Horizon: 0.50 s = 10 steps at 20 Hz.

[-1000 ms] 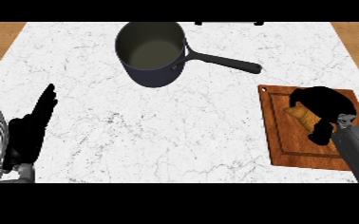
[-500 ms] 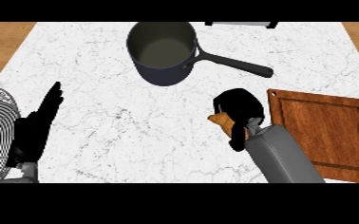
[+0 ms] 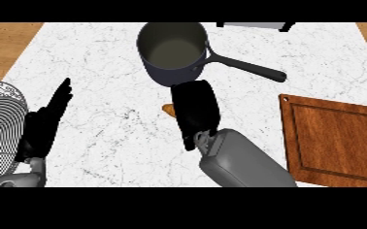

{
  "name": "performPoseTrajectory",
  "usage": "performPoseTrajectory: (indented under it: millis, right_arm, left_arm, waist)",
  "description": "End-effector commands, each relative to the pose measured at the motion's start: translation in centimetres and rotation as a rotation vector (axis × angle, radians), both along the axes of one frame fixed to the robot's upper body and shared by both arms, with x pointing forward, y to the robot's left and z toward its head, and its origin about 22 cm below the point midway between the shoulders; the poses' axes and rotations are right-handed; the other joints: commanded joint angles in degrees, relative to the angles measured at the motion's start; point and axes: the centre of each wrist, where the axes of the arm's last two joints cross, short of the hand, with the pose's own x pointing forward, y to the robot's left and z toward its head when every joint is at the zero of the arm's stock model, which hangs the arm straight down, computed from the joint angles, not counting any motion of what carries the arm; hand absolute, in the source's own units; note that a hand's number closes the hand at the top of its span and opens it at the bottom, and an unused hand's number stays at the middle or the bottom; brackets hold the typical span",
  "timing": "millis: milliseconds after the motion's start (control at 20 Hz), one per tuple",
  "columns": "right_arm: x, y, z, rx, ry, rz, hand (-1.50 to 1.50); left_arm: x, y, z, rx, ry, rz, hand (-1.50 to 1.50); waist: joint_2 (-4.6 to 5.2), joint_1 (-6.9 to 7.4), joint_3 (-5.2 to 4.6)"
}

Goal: Pick the croissant from the cutting board and place it in the pot

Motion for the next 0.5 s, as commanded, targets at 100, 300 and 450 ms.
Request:
performPoseTrajectory:
  millis: [100,300,450]
  right_arm:
    - [-2.9,4.7,6.2,0.078,-0.368,-0.12,1.5]
    - [-3.4,5.9,8.2,0.232,-0.391,-0.18,1.5]
    - [-2.5,6.7,9.3,0.305,-0.416,-0.225,1.5]
  left_arm:
    - [0.3,0.0,-0.2,-0.007,0.013,-0.007,0.0]
    - [1.1,0.3,1.0,-0.007,-0.002,-0.005,0.0]
    - [-0.3,0.5,-0.7,0.015,-0.009,0.002,0.0]
  waist:
    - [-0.42,-0.12,-0.11]
    - [0.05,-0.78,0.01]
    - [0.3,-0.61,-0.05]
